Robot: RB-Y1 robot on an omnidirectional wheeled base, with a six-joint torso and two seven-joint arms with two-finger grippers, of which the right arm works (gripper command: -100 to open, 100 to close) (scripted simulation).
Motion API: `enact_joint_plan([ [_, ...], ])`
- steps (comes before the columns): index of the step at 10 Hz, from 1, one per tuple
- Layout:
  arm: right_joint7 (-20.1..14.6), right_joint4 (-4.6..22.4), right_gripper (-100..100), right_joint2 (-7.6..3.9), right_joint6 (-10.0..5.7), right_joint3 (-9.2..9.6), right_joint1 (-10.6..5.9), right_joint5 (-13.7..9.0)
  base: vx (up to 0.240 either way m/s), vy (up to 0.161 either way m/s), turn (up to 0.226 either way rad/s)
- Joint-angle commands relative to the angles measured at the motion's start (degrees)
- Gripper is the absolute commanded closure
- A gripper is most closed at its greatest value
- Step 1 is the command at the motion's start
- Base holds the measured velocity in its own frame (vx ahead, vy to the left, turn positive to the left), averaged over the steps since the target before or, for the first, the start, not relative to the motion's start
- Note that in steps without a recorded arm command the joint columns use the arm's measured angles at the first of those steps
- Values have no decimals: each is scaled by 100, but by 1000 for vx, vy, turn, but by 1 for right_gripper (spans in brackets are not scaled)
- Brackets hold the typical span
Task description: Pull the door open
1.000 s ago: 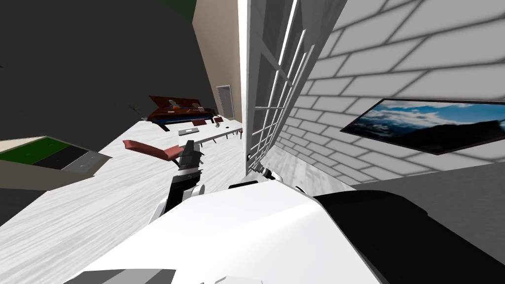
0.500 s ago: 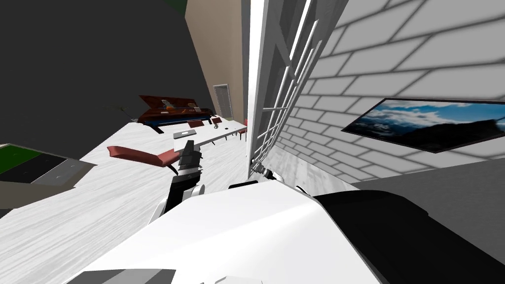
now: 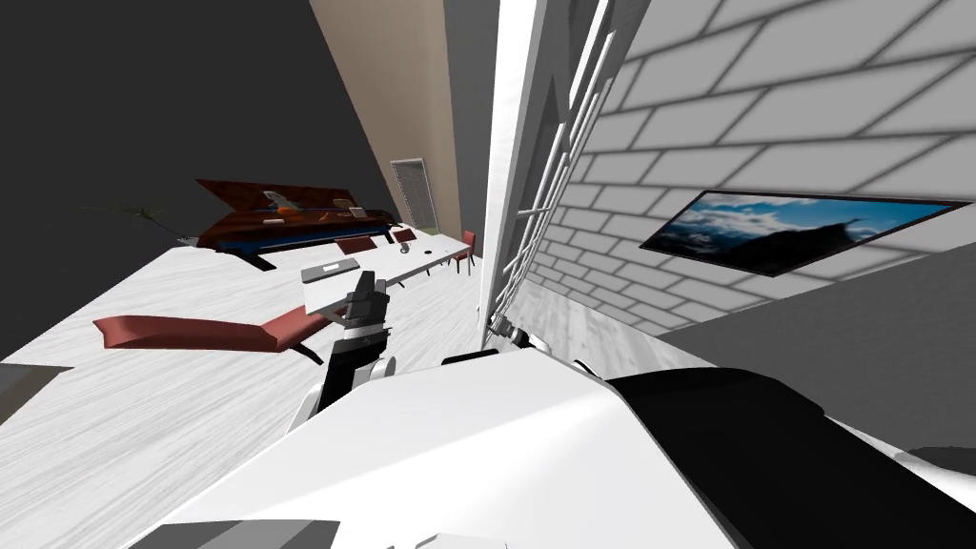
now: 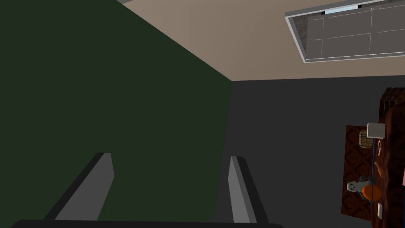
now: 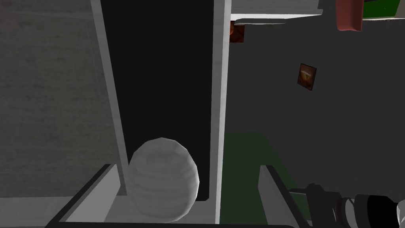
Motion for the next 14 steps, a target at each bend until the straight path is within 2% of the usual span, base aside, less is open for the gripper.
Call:
enact_joint_plan([
  [1, -70, 67, -100, -13, -29, 0, -2, -34, 38, 112, -321],
  [2, -41, 27, -100, -11, -15, 0, 2, -20, 10, 49, -93],
  [3, -41, 27, 100, -11, -15, 0, 2, -20, -7, -12, 59],
  [8, -41, 27, 100, -11, -15, 0, 2, -20, -2, -6, 13],
  [9, -216, -1, 100, -34, 34, -27, -21, -148, -13, -44, 154],
  [14, -731, -54, 100, -16, 114, 11, 5, -459, -23, -58, 191],
])
